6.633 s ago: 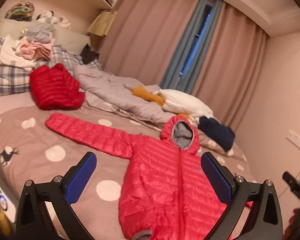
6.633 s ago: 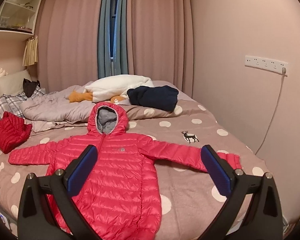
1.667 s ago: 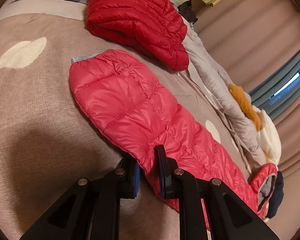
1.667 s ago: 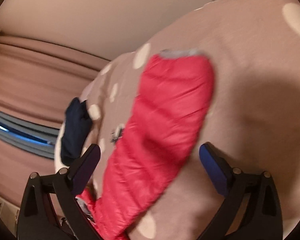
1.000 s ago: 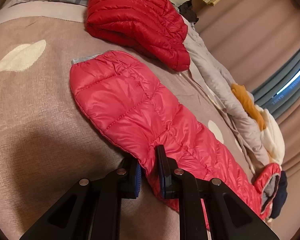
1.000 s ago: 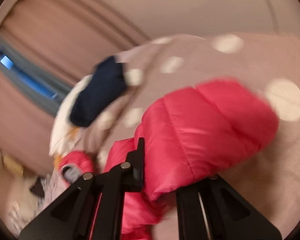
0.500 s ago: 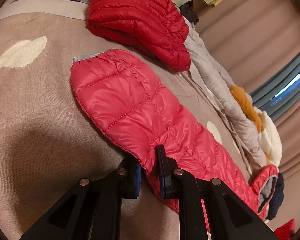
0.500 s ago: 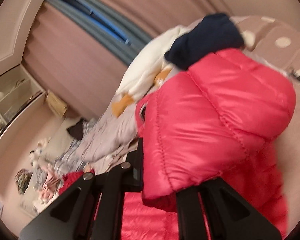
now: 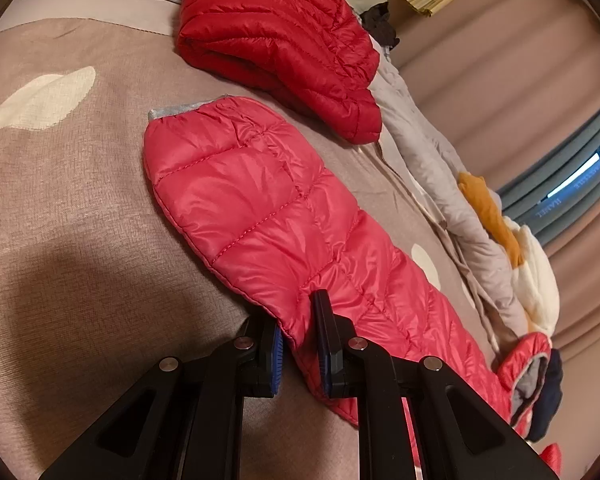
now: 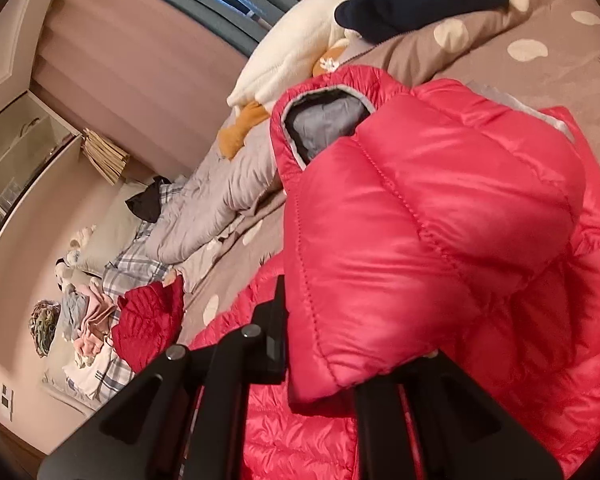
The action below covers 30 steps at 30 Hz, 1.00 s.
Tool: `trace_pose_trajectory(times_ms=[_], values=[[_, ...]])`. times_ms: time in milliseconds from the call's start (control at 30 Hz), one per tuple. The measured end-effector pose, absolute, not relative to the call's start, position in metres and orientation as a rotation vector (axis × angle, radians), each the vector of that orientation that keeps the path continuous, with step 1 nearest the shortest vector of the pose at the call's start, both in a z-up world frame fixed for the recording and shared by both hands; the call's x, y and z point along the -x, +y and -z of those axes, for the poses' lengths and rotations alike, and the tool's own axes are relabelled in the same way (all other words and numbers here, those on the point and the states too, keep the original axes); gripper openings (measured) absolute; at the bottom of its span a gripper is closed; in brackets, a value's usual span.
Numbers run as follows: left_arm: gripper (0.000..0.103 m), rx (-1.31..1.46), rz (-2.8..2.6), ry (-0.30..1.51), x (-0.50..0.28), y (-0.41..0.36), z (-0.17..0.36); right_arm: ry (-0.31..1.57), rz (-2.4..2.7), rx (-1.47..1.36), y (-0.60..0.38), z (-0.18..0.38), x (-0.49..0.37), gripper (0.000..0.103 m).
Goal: Fold large clothes
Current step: 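Fold the held sleeve across the jacket body with the right gripper and release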
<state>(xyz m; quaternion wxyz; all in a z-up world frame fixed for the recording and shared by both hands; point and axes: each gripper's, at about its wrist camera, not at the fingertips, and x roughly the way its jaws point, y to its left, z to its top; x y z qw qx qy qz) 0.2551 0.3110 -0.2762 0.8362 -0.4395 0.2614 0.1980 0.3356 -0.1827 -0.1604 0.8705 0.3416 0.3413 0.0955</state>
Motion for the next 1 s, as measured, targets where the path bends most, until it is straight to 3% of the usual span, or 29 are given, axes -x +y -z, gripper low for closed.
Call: trace_pose_trajectory(times_ms=[700, 833, 1000], values=[[0.015, 0.927, -0.420, 0.554, -0.254, 0.311, 0.276, 0.838, -0.168, -0.593, -0.150, 0.181, -0.337, 0.015], [0.015, 0.926, -0.420, 0.555, -0.254, 0.311, 0.276, 0.863, -0.169, -0.576, -0.145, 0.186, -0.340, 0.021], [0.015, 0.926, -0.420, 0.554, -0.254, 0.311, 0.276, 0.878, -0.206, -0.569, -0.138, 0.186, -0.339, 0.039]])
